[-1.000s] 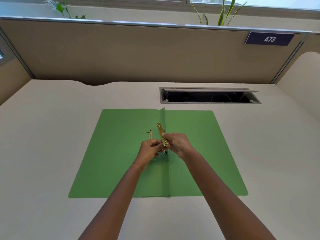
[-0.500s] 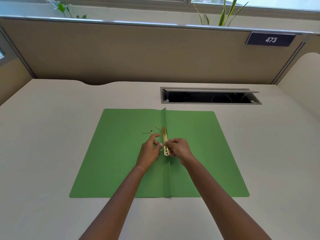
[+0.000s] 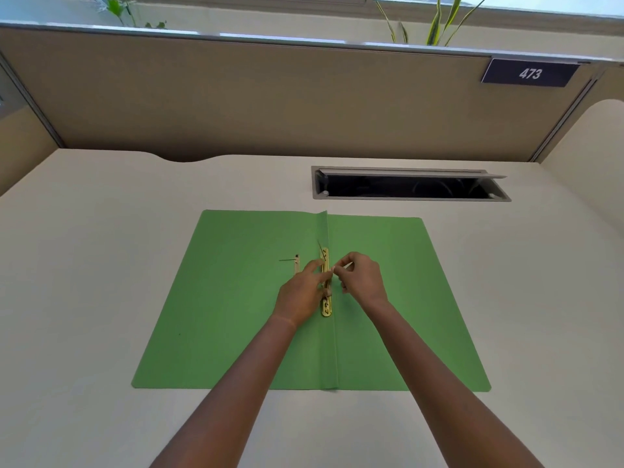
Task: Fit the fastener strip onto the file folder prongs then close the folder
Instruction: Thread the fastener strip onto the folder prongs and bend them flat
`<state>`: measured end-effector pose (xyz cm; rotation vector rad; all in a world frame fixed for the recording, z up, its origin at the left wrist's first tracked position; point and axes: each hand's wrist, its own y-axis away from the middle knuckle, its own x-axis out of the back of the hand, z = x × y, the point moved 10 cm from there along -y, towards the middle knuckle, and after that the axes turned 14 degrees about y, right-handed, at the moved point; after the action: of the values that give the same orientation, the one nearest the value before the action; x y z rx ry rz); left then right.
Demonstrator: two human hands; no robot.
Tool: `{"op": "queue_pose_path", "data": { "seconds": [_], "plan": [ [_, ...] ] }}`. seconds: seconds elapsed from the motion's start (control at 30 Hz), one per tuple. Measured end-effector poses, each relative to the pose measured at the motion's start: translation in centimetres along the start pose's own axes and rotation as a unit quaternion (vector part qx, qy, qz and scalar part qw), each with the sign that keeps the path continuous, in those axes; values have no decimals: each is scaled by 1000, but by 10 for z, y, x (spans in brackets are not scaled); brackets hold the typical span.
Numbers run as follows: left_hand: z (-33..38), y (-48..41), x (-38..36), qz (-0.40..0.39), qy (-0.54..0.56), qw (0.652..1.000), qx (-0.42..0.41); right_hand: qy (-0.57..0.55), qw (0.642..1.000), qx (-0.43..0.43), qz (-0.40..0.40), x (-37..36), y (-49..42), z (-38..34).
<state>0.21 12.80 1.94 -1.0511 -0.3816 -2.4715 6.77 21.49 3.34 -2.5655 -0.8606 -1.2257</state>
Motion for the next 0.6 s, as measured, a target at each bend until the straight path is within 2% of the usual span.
{"op": "queue_pose_path", "data": {
  "seconds": [0.3,0.6],
  "plan": [
    [6,-7,-7,-9,-85,996,-13,62,996,68,14,-16,-30,-27],
    [1,-9,-12,-20,-89,996,-11,9,1000,-6,12,-13,-58,-6]
  ]
}}
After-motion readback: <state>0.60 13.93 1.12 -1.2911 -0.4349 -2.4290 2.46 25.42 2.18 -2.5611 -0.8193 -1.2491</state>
